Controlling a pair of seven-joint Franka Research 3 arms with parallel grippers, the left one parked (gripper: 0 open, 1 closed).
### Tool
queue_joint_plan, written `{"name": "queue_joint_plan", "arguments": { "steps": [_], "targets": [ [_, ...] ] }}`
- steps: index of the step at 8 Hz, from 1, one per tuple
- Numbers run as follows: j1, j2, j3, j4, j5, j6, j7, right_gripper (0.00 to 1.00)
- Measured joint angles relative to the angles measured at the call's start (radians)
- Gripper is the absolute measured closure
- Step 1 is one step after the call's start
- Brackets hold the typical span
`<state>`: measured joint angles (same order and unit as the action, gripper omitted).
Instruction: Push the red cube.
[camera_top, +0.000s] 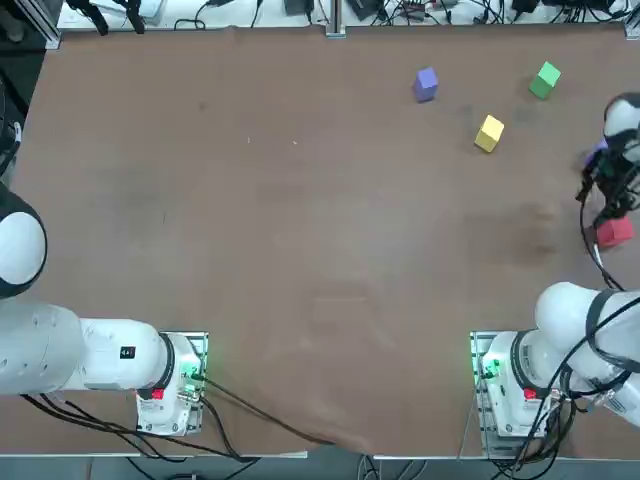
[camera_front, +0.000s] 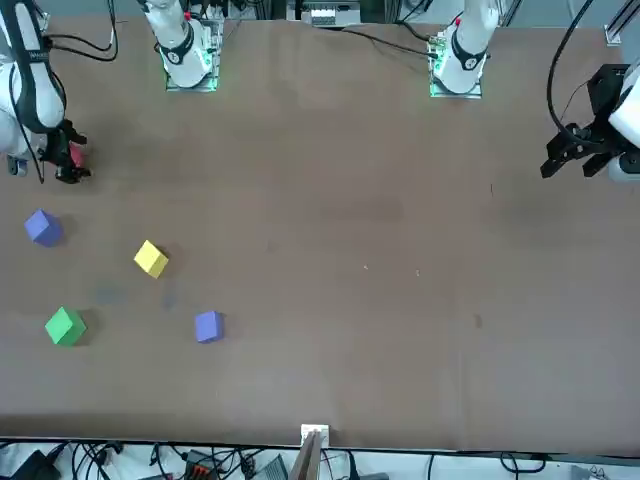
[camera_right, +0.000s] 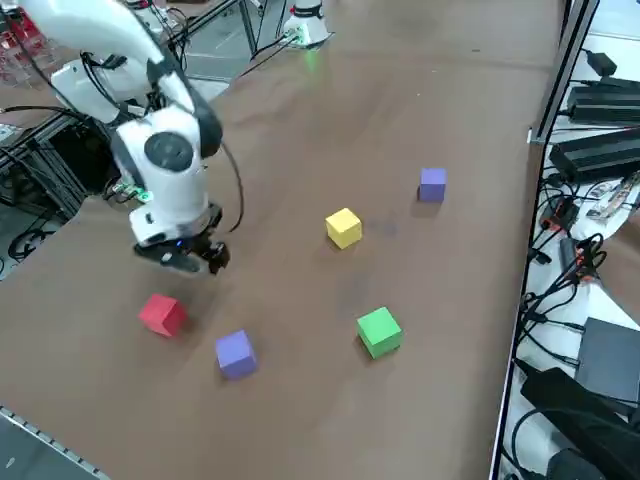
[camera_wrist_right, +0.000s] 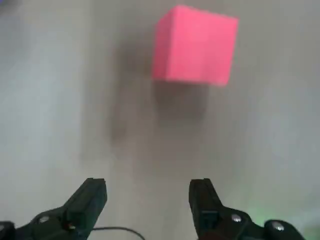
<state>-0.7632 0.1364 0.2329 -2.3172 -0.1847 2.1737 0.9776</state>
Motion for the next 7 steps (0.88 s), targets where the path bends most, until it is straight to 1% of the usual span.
{"name": "queue_joint_plan", "arguments": {
  "steps": [1,2,3,4,5,6,7],
  "targets": [
    [0.003,-0.032,0.075,0.024,0.027,-0.043,-0.001,0.0],
    [0.007,-0.05,0.151,0.074,0.047,-0.109,-0.001,0.0],
    [0.011,-0.054,0.214,0.142,0.06,-0.181,-0.019,0.0],
    [0.013,-0.052,0.264,0.211,0.066,-0.237,-0.063,0.0],
    [0.016,-0.05,0.304,0.267,0.07,-0.273,-0.126,0.0],
    [0.023,-0.048,0.342,0.311,0.071,-0.292,-0.185,0.0],
    [0.044,-0.046,0.372,0.349,0.071,-0.3,-0.242,0.0]
  ]
}}
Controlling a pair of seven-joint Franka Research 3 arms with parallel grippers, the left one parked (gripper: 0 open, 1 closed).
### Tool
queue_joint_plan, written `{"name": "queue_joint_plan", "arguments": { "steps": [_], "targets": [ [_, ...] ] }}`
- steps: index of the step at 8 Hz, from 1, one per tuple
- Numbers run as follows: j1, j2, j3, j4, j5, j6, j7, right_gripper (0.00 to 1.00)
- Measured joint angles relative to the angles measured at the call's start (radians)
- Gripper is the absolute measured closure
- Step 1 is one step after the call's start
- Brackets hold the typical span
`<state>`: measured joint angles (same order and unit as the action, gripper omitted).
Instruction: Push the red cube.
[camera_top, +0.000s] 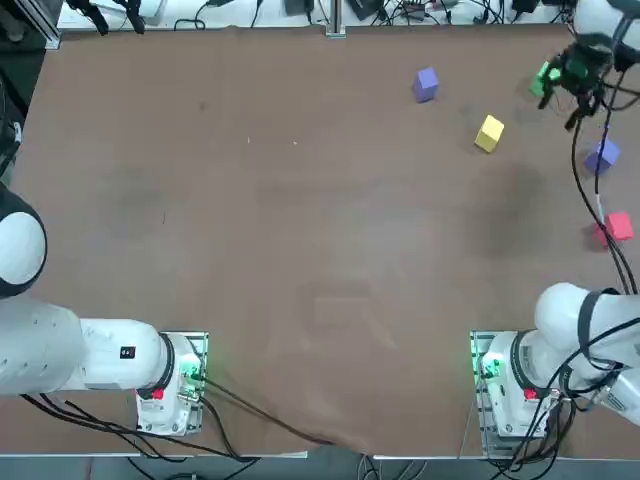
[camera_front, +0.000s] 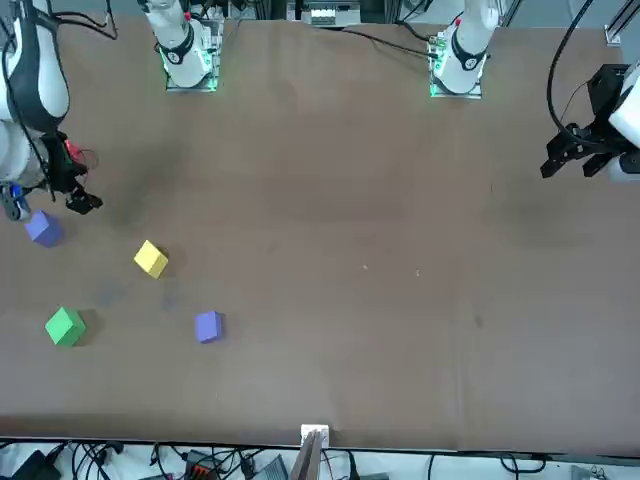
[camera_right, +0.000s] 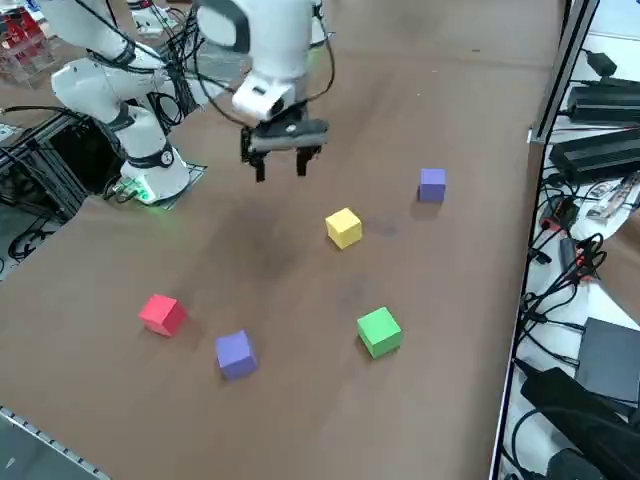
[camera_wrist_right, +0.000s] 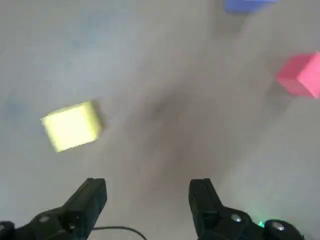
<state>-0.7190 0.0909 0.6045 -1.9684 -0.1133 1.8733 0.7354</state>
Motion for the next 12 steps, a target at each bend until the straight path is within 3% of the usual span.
{"name": "queue_joint_plan", "arguments": {
  "steps": [3,7,10,11,12],
  "targets": [
    [0.087,0.018,0.017,0.121,0.0,-0.036,-0.151,0.0],
    [0.083,0.071,0.007,0.277,0.0,-0.092,-0.458,0.0],
    [0.112,0.072,-0.002,0.368,-0.001,-0.126,-0.505,0.0],
    [0.18,0.069,-0.053,0.391,-0.001,-0.155,-0.507,0.0],
    [0.293,0.068,-0.15,0.41,-0.001,-0.183,-0.509,0.0]
  ]
}}
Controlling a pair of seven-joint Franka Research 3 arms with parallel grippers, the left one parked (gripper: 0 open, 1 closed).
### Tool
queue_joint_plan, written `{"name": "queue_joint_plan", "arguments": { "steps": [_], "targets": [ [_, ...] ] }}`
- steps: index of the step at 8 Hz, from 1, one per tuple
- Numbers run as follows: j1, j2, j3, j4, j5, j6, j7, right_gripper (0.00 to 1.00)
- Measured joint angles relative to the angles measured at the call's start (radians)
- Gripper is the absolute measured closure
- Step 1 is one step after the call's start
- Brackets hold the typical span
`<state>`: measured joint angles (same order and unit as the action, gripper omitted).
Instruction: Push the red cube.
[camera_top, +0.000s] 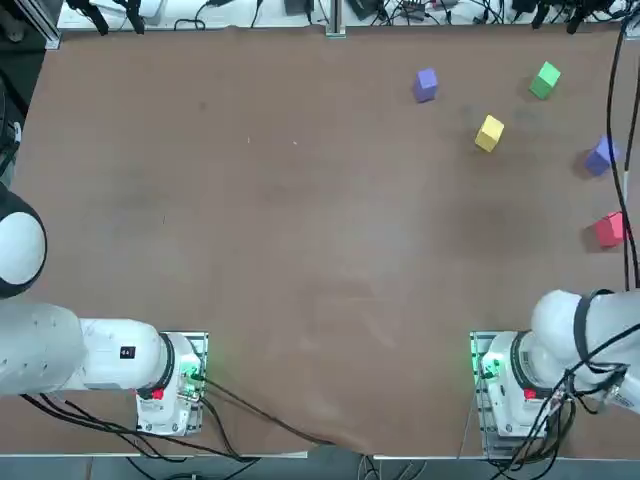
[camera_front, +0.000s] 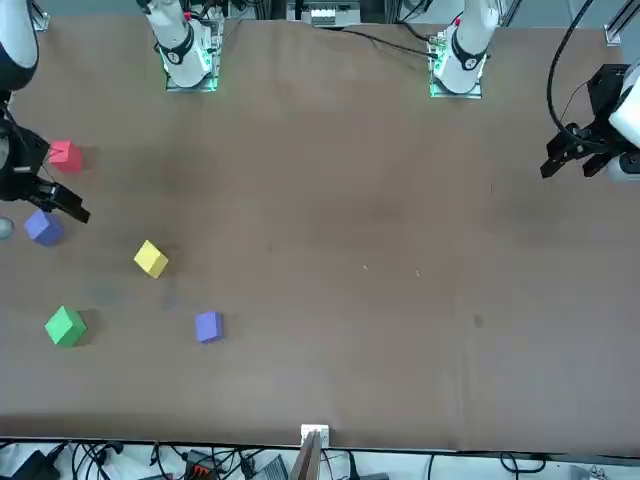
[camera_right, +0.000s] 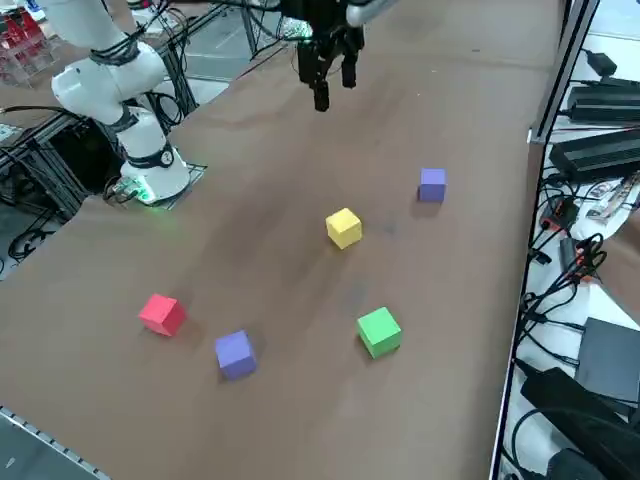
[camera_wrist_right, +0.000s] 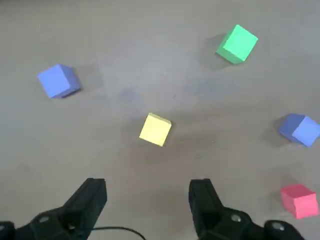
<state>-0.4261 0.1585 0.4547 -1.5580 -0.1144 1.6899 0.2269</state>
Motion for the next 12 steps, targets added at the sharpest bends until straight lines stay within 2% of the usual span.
{"name": "queue_joint_plan", "arguments": {
  "steps": [1,3,4,5,7,8,9,12],
  "targets": [
    [0.099,-0.002,-0.082,0.014,0.002,-0.019,-0.01,0.0],
    [0.214,-0.012,-0.171,0.02,0.007,-0.04,-0.036,0.0],
    [0.277,-0.022,-0.233,0.02,0.02,-0.048,-0.052,0.0],
    [0.346,-0.034,-0.307,0.02,0.033,-0.06,-0.076,0.0],
    [0.496,-0.066,-0.49,0.003,0.103,-0.079,-0.153,0.0],
    [0.551,-0.086,-0.569,-0.015,0.136,-0.083,-0.192,0.0],
    [0.573,-0.108,-0.605,-0.041,0.148,-0.085,-0.215,0.0],
    [0.581,-0.17,-0.614,-0.114,0.15,-0.084,-0.229,0.0]
  ]
}}
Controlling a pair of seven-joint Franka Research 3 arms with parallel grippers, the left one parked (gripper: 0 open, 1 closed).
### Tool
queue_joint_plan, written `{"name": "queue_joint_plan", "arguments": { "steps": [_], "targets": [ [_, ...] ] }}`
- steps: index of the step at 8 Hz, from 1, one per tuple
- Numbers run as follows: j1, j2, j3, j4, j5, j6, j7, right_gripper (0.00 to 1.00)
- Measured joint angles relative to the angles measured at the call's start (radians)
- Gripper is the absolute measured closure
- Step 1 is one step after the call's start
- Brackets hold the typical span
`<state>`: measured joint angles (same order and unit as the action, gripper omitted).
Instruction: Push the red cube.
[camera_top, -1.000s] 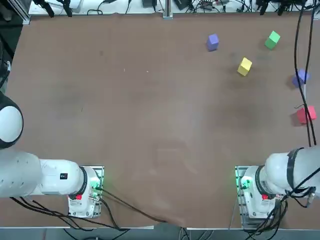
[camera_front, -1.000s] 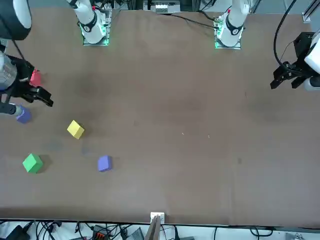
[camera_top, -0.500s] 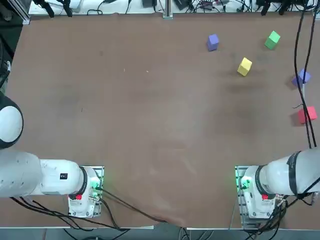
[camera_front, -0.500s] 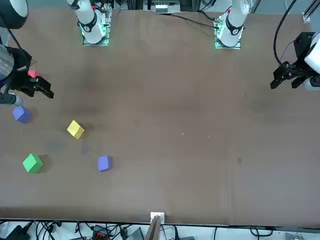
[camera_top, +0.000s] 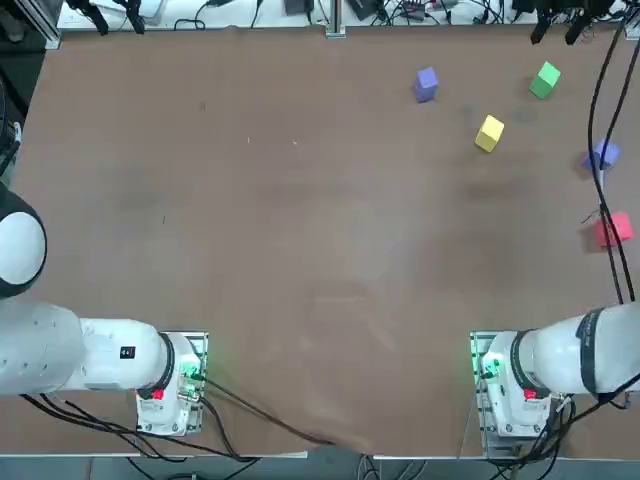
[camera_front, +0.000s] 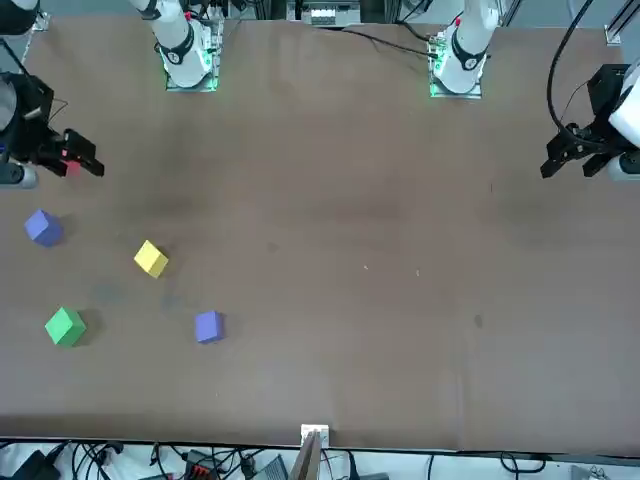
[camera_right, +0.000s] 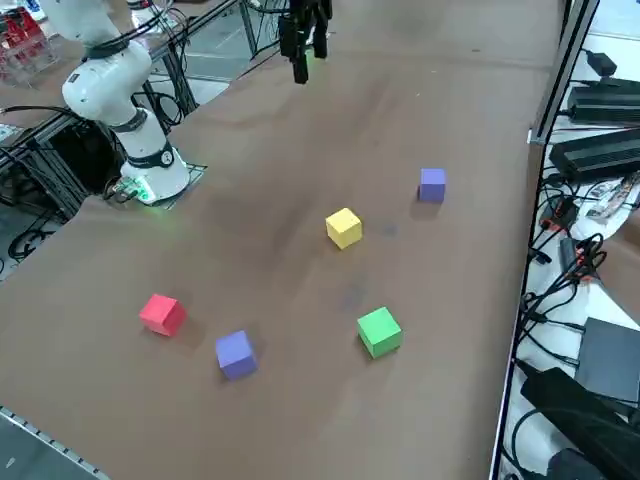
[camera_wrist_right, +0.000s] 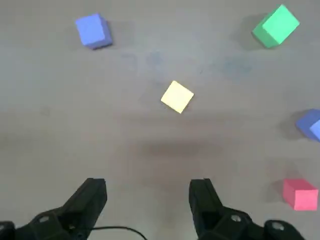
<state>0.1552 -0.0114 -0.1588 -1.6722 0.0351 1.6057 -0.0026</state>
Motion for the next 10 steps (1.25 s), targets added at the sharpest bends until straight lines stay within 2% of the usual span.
{"name": "queue_joint_plan", "arguments": {
  "steps": [6,10],
  "targets": [
    [0.008,-0.06,-0.002,-0.01,-0.002,-0.001,-0.005,0.0],
    [0.012,-0.062,-0.001,-0.008,-0.007,-0.003,-0.005,0.0]
  ]
}}
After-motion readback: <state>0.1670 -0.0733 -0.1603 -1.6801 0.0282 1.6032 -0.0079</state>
